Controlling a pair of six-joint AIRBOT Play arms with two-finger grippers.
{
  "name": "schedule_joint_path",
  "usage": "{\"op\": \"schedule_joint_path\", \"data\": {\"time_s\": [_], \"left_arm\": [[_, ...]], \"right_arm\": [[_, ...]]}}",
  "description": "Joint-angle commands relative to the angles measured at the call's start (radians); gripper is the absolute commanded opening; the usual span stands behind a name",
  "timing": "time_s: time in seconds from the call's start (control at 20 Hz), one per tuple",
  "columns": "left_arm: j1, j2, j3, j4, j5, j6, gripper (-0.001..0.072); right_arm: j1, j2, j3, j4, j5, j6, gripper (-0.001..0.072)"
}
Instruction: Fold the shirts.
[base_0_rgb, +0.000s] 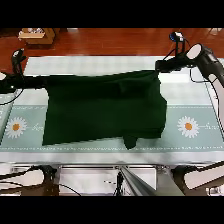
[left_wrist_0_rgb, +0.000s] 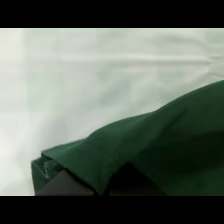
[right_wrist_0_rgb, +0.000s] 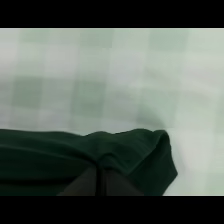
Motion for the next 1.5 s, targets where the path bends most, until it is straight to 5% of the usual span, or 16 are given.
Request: {"op": "schedule_joint_path", "data": {"time_s": [0.0,0.35,0.5,0.6,0.9,0.95,1.1,1.3,1.45], "left_arm": [[-0.008,-0.049,0.000,-0.002,0.145,0.045,0.0023],[-0.005,-0.021,0.017,0.061,0.024,0.048,0.0023],[0.008,0.005,0.050,0.161,-0.202,-0.174,0.0023],[0.005,-0.006,0.045,0.198,-0.304,-0.208,0.0023],[-0.010,-0.115,0.028,0.198,-0.372,-0.226,0.0027],[-0.008,-0.122,0.028,0.198,-0.397,-0.225,0.0073],[0.023,-0.111,0.050,0.202,-0.467,-0.226,0.0419],[0.171,-0.049,0.121,0.198,-0.627,-0.261,0.0419],[0.299,0.038,0.047,0.200,-0.723,-0.266,0.0439]], "right_arm": [[0.001,-0.042,-0.001,0.016,0.019,0.018,0.0018],[0.001,0.001,0.000,0.033,0.171,0.020,0.0017],[0.002,0.032,0.000,-0.042,0.368,0.054,0.0018],[0.009,0.027,-0.003,-0.051,0.454,0.067,0.0018],[0.063,-0.017,-0.047,-0.068,0.439,0.072,0.0019],[0.066,-0.022,-0.047,-0.063,0.437,0.072,0.0023],[0.054,-0.014,-0.036,-0.085,0.462,0.049,0.0320],[-0.018,0.091,-0.023,-0.274,0.586,0.021,0.0387],[-0.136,0.135,-0.049,-0.183,0.725,-0.023,0.0429]]}}
